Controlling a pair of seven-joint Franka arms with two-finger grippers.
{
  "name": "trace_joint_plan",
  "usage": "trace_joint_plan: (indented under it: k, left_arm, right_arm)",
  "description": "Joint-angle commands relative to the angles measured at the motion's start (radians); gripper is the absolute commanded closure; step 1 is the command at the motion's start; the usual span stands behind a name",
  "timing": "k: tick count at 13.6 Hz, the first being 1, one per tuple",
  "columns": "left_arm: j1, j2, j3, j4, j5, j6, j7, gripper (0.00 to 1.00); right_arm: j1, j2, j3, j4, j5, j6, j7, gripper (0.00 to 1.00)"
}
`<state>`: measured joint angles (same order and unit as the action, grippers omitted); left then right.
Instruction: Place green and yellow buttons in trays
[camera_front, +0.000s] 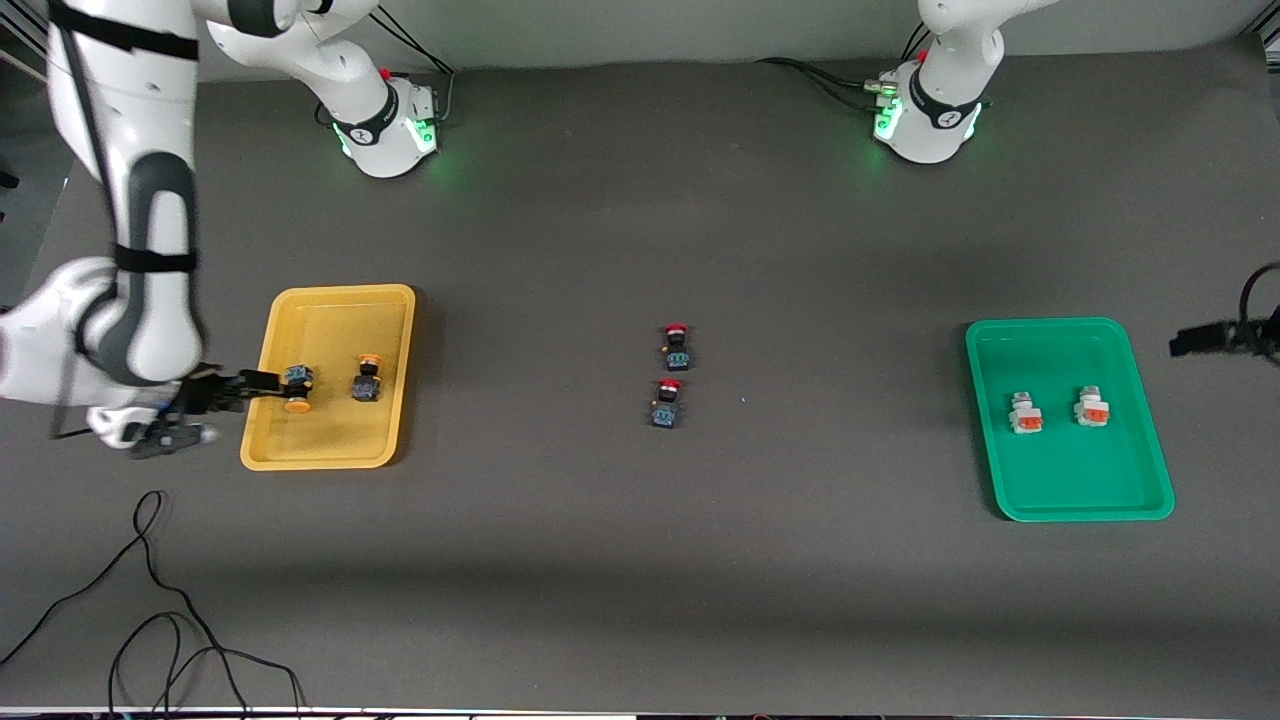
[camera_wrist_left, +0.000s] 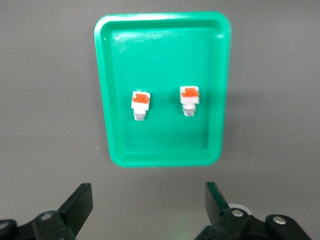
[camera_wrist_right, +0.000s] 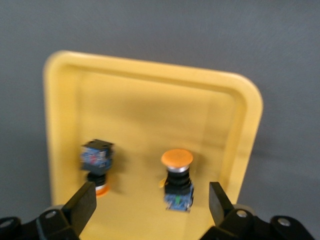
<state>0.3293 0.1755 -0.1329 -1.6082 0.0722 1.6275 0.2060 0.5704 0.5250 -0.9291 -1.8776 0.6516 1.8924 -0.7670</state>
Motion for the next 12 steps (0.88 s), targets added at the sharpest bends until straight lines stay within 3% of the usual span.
trace_joint_plan:
  k: [1, 3, 7, 12]
  left_arm:
    - [-0.070, -0.109, 0.009, -0.021, 0.009, -0.055, 0.013, 0.00]
    - [-0.133, -0.157, 0.007, -0.021, 0.009, -0.081, 0.000, 0.00]
    - [-0.249, -0.192, 0.019, -0.012, 0.008, -0.038, -0.002, 0.00]
    - [-0.406, -0.186, 0.121, -0.013, 0.001, 0.012, -0.030, 0.00]
  right_arm:
    - [0.014, -0.036, -0.092, 0.141, 0.000, -0.206, 0.086, 0.00]
    - [0.017, -0.069, -0.137, 0.195, -0.058, -0.294, 0.086, 0.00]
    - [0.022, -0.219, -0.152, 0.241, -0.237, -0.377, 0.124, 0.00]
    - [0.025, -0.267, -0.146, 0.449, -0.354, -0.587, 0.260, 0.00]
